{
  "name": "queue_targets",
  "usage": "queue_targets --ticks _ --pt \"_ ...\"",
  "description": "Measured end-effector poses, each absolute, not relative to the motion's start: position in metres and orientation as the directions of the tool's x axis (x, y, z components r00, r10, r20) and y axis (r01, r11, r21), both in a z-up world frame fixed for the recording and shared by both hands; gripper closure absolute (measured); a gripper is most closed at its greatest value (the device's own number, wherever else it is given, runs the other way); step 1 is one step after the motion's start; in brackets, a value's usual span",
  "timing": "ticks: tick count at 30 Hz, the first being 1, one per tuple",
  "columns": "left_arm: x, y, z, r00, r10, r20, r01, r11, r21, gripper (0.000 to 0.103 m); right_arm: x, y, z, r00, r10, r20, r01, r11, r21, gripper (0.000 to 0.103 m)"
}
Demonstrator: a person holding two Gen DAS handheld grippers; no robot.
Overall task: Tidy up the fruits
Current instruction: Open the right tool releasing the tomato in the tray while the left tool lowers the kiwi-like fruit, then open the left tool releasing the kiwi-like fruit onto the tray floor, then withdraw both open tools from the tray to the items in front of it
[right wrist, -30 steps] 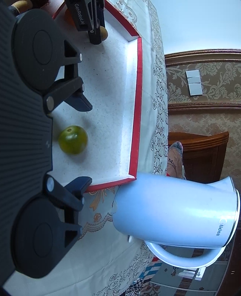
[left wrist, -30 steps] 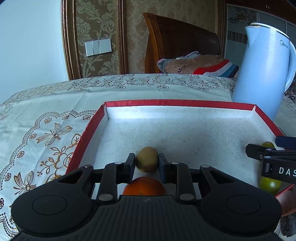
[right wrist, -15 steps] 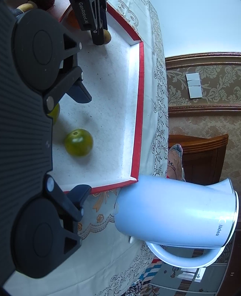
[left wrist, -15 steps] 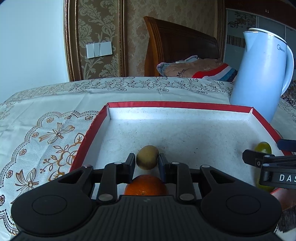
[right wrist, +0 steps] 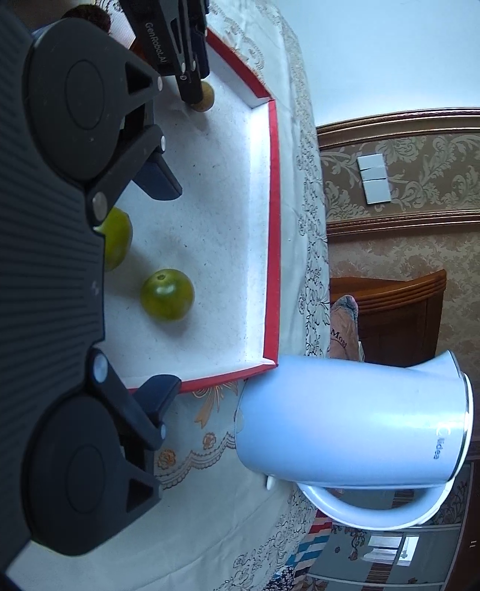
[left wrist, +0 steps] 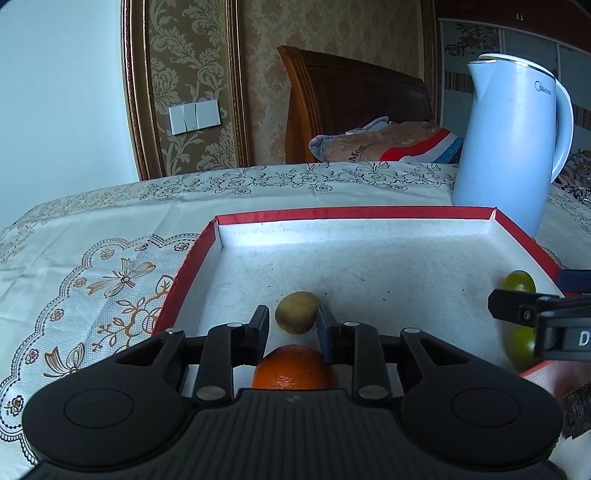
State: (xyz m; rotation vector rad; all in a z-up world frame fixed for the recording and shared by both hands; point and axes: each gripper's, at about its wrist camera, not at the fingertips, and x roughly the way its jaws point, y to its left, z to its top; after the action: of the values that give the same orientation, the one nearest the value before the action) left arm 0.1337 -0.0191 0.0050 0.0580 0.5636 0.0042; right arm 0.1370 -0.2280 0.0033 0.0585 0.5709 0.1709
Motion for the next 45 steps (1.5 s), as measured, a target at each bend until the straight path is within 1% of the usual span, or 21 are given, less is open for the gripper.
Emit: queue_targets --ticks 2,5,6,7,9,18,24,27,33,39,42,45 --pt "0.131 -0.019 0.005 0.848 0.019 -0.529 0.014 0.998 0.059 0.073 0.133 -0.231 0.004 0.829 0.194 -0.525 -0.145 0.98 0.133 0.0" --pt "0.126 -0.02 0.006 0.853 0.014 -0.521 0.019 0.998 0.059 0.071 0.128 -0.233 0.004 0.832 0.204 -0.516 -0.152 0.978 0.142 0.0" --pt "0.124 -0.02 0.007 0.857 0.016 -0.516 0.018 0.998 0.06 0.067 0.126 -0.234 0.003 0.832 0.204 -0.516 -0.153 0.978 0.141 0.0" --pt "0.121 -0.019 0.008 0.86 0.02 -0.509 0.013 0.998 0.061 0.053 0.123 -0.234 0.003 0.833 0.204 -0.514 -0.153 0.978 0.14 0.0" --pt "0.115 -0.018 0.01 0.869 0.023 -0.494 0.009 0.998 0.062 0.041 0.116 -0.234 0.004 0.839 0.203 -0.505 -0.152 0.978 0.141 0.0" --pt "0.094 -0.022 0.014 0.886 0.003 -0.464 0.039 0.996 0.08 0.041 0.099 -0.232 0.004 0.856 0.19 -0.481 -0.154 0.982 0.114 0.0" --pt "0.078 -0.016 0.017 0.892 -0.001 -0.452 0.03 0.998 0.057 0.039 0.085 -0.234 0.004 0.872 0.167 -0.46 -0.135 0.986 0.102 0.0" --pt "0.069 -0.011 0.019 0.892 -0.018 -0.452 0.036 0.999 0.032 0.039 0.079 -0.24 0.005 0.877 0.165 -0.452 -0.12 0.985 0.127 0.0" --pt "0.046 -0.001 0.02 0.888 -0.032 -0.458 0.032 0.999 -0.008 0.039 0.056 -0.257 0.0 0.865 0.189 -0.466 -0.109 0.975 0.193 0.0" --pt "0.028 0.007 0.015 0.873 -0.044 -0.486 0.034 0.999 -0.028 0.038 0.039 -0.26 -0.001 0.874 0.151 -0.462 -0.087 0.984 0.158 0.0" --pt "0.024 0.009 0.013 0.871 -0.035 -0.49 0.025 0.999 -0.027 0.034 0.04 -0.255 -0.003 0.868 0.137 -0.478 -0.085 0.988 0.128 0.0" --pt "0.022 0.013 0.013 0.869 -0.032 -0.493 0.015 0.999 -0.04 0.034 0.04 -0.253 -0.003 0.869 0.12 -0.481 -0.075 0.991 0.111 0.0"
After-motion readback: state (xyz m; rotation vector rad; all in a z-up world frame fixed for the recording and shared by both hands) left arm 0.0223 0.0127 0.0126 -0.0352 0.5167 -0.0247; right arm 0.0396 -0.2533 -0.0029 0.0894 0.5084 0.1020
